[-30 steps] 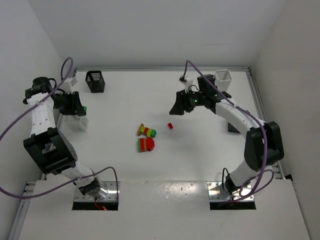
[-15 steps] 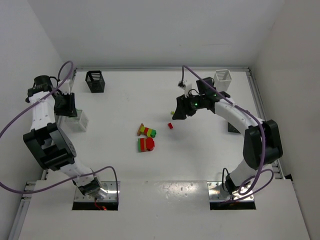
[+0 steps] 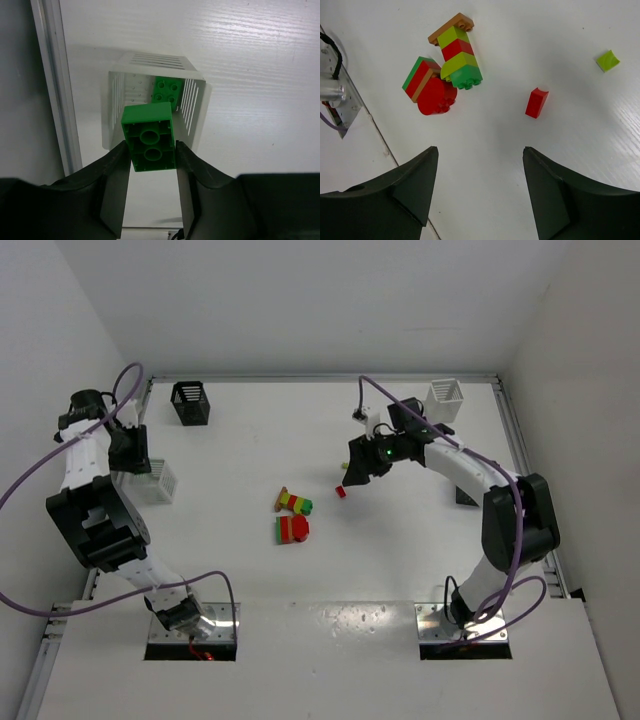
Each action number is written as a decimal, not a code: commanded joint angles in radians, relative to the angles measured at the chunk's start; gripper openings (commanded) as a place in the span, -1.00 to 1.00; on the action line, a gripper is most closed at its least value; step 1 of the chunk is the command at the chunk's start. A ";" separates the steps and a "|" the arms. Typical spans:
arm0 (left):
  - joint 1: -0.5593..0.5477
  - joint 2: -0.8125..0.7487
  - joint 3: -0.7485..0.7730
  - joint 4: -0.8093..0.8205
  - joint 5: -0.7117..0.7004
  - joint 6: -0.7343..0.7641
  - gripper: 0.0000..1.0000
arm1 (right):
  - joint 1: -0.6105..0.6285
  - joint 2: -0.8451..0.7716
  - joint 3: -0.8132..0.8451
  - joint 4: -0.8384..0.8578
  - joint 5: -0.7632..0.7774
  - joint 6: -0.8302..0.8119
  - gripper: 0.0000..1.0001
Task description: Sort the legos into containers by color
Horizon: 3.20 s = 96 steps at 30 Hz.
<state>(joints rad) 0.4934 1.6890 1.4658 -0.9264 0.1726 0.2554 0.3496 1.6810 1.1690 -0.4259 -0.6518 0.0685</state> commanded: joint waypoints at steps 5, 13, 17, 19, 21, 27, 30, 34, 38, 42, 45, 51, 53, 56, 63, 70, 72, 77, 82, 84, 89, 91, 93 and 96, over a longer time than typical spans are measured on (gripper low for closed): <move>0.004 -0.008 0.045 0.014 0.010 -0.015 -0.09 | 0.017 -0.009 0.027 0.004 -0.012 -0.033 0.39; 0.004 -0.017 0.045 0.004 0.019 -0.005 0.09 | 0.037 -0.009 0.027 0.004 -0.002 -0.072 0.39; 0.004 -0.026 0.059 -0.014 0.056 -0.005 0.17 | 0.048 -0.009 0.018 -0.005 0.009 -0.111 0.39; 0.013 -0.057 0.086 -0.025 0.128 0.004 0.17 | 0.057 -0.035 -0.017 0.027 0.009 -0.173 0.39; 0.013 -0.078 0.116 -0.043 0.249 0.004 0.20 | 0.066 -0.047 -0.043 0.027 0.030 -0.290 0.36; -0.025 -0.091 0.159 -0.118 0.490 0.015 0.20 | 0.133 -0.003 -0.023 -0.054 0.067 -0.632 0.21; -0.039 -0.100 0.148 -0.118 0.522 -0.011 0.20 | 0.172 0.066 0.027 -0.066 0.124 -0.662 0.17; -0.096 -0.176 0.110 -0.057 0.490 -0.011 0.22 | 0.247 0.161 0.129 -0.102 0.161 -0.676 0.29; -0.118 -0.242 0.056 -0.008 0.467 -0.042 0.28 | 0.307 0.239 0.167 -0.077 0.244 -0.659 0.40; -0.118 -0.253 0.033 0.001 0.467 -0.042 0.28 | 0.342 0.314 0.240 -0.077 0.282 -0.610 0.40; -0.108 -0.264 0.033 0.001 0.467 -0.031 0.28 | 0.364 0.347 0.251 -0.053 0.311 -0.579 0.40; -0.076 -0.264 0.011 0.011 0.498 -0.021 0.28 | 0.384 0.401 0.290 -0.028 0.342 -0.520 0.40; -0.067 -0.273 0.011 0.011 0.498 -0.021 0.28 | 0.393 0.410 0.299 -0.013 0.342 -0.509 0.40; -0.067 -0.273 0.002 0.011 0.498 -0.010 0.28 | 0.402 0.420 0.308 -0.002 0.353 -0.500 0.43; -0.049 -0.273 -0.016 0.011 0.518 -0.001 0.28 | 0.411 0.441 0.340 -0.011 0.343 -0.489 0.43; -0.039 -0.273 -0.016 0.011 0.518 0.008 0.28 | 0.420 0.476 0.362 -0.011 0.343 -0.480 0.15; -0.039 -0.273 -0.016 0.011 0.518 0.008 0.28 | 0.420 0.485 0.362 -0.011 0.343 -0.480 -0.01; -0.030 -0.273 -0.051 0.011 0.551 0.018 0.28 | 0.420 0.485 0.362 -0.011 0.362 -0.489 -0.41; -0.021 -0.261 -0.136 0.020 0.731 0.007 0.30 | 0.411 0.405 0.301 0.016 0.351 -0.498 -0.87; -0.021 -0.252 -0.205 0.020 0.838 -0.027 0.30 | 0.411 0.331 0.281 0.016 0.328 -0.515 -0.89; -0.143 -0.287 -0.362 0.207 0.936 -0.232 0.65 | 0.433 0.195 0.296 0.029 0.250 -0.533 -0.92; -0.174 -0.287 -0.401 0.282 0.976 -0.290 0.67 | 0.443 0.180 0.320 0.016 0.222 -0.533 -0.94; -0.220 -0.273 -0.442 0.322 1.001 -0.359 0.67 | 0.454 0.166 0.331 0.027 0.199 -0.524 -0.94; -0.271 -0.259 -0.472 0.412 1.013 -0.432 0.67 | 0.476 0.166 0.368 0.013 0.169 -0.501 -0.94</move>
<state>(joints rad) 0.2573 1.4403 1.0069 -0.6613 1.0977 -0.0525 0.7998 1.8626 1.4906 -0.4301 -0.4038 -0.4435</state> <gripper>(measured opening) 0.836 0.380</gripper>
